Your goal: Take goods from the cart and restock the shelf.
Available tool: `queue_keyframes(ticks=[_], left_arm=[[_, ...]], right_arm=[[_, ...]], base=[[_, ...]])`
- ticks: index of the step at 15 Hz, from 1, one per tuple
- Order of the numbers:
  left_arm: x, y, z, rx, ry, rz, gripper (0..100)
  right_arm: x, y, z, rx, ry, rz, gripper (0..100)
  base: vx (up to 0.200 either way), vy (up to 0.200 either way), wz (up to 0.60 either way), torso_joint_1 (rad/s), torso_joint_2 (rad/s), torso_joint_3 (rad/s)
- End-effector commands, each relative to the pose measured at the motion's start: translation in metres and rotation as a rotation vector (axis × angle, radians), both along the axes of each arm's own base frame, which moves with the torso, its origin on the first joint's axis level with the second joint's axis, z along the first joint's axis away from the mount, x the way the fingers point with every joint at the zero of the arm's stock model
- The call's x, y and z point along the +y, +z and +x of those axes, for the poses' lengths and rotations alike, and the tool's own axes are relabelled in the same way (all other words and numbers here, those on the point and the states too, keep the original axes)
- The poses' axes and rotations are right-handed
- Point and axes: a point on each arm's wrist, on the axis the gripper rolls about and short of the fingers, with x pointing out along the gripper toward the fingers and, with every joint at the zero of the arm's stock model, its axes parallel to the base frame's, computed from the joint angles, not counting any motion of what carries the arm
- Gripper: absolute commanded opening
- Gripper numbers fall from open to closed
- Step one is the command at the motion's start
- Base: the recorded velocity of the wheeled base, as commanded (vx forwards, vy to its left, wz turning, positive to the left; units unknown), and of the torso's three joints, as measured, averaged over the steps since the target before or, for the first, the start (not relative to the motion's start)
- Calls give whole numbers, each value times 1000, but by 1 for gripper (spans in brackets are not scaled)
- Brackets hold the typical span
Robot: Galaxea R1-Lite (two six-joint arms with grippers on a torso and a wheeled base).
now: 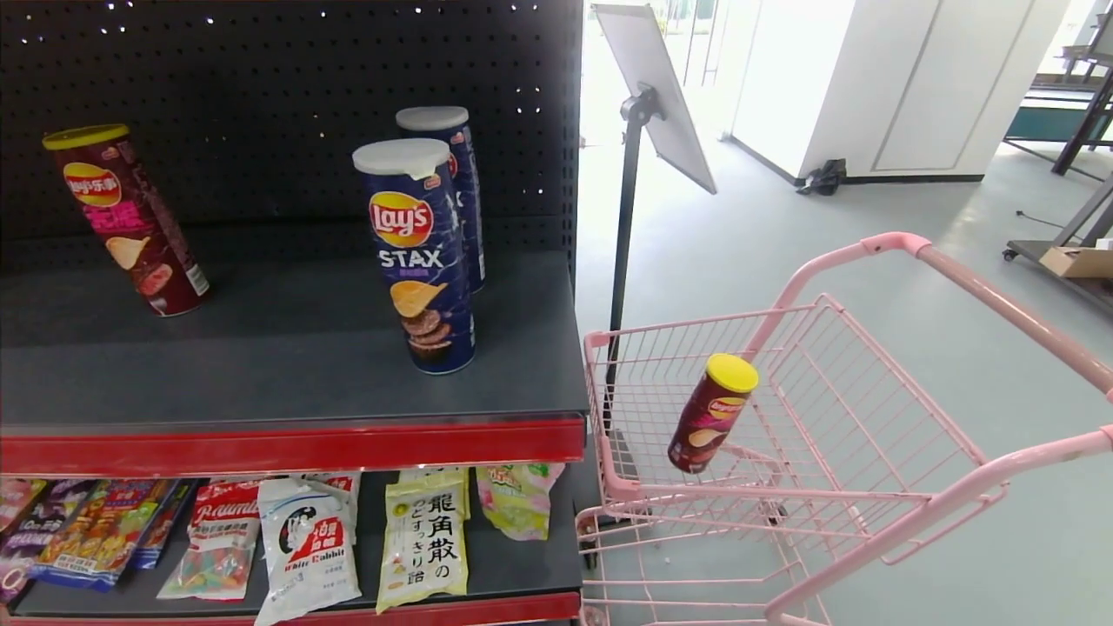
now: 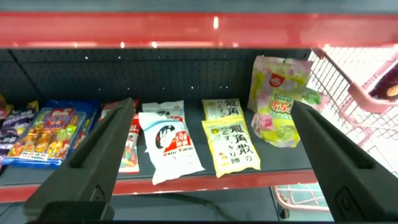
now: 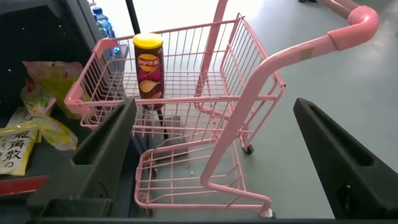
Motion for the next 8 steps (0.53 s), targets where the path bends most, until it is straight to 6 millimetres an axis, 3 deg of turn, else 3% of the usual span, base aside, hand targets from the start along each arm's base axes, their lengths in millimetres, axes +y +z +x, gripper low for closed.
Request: queue_keyframes(ticks=[1,8], left_arm=[[0,0,0,0,-1,2,100],[0,0,0,0,-1,5,100]], right_arm=[[0,0,0,1,0,0,100],[0,0,0,1,0,0,100]], base=[[0,0,0,-203,530,310],[0,0,0,-210,542,331]])
